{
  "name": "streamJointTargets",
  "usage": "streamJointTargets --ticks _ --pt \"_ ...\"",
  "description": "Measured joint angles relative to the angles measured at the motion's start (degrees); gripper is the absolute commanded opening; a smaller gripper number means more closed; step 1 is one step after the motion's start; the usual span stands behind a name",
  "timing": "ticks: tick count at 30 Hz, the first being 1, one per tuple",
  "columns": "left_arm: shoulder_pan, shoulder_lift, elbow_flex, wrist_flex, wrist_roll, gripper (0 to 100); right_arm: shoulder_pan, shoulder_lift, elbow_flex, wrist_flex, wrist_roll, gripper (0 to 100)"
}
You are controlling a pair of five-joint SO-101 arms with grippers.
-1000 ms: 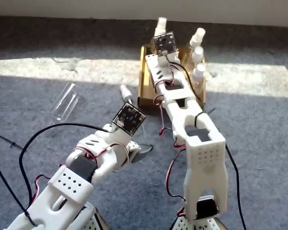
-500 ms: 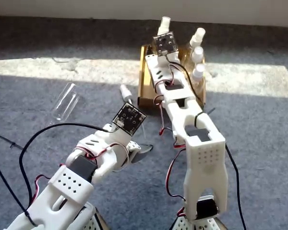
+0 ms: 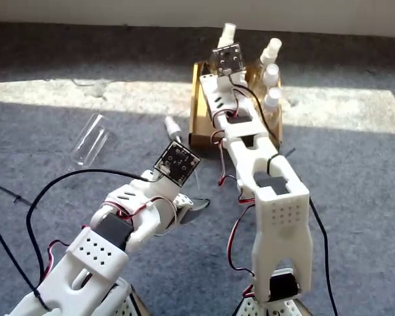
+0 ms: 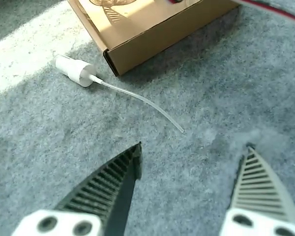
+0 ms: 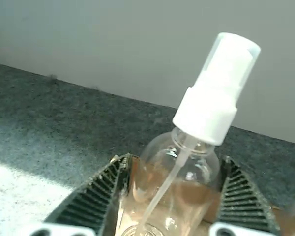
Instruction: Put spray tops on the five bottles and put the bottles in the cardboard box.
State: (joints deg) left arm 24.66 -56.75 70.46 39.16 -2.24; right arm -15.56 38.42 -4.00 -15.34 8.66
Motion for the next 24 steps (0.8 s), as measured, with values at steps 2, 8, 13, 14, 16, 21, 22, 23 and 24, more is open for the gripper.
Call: streamJointTargets --ticks 2,8,13,14,16,21,22,23,24 --pt "0.0 0.0 0.0 0.0 0.0 29 0.0 0.0 0.0 0.0 -0.1 26.0" --pt "0.0 0.0 0.0 0.0 0.0 29 0.0 0.0 0.0 0.0 -0.1 26.0" --pt "0.0 0.0 0.0 0.0 0.0 29 0.0 -1.2 0.0 0.1 -2.2 26.0" --pt "0.0 0.0 0.0 0.0 0.0 29 0.0 -2.0 0.0 0.1 -2.7 26.0" --pt "0.0 0.0 0.0 0.0 0.0 29 0.0 -3.4 0.0 0.1 -3.2 26.0" --pt "0.0 0.0 0.0 0.0 0.0 29 0.0 -4.0 0.0 0.1 -3.5 26.0" --pt "0.0 0.0 0.0 0.0 0.0 29 0.0 -4.0 0.0 0.4 -3.5 26.0" --pt "0.0 0.0 0.0 0.0 0.0 29 0.0 -4.0 0.0 1.1 -3.5 26.0" --pt "0.0 0.0 0.0 0.0 0.0 29 0.0 -4.0 0.0 2.5 -3.5 26.0"
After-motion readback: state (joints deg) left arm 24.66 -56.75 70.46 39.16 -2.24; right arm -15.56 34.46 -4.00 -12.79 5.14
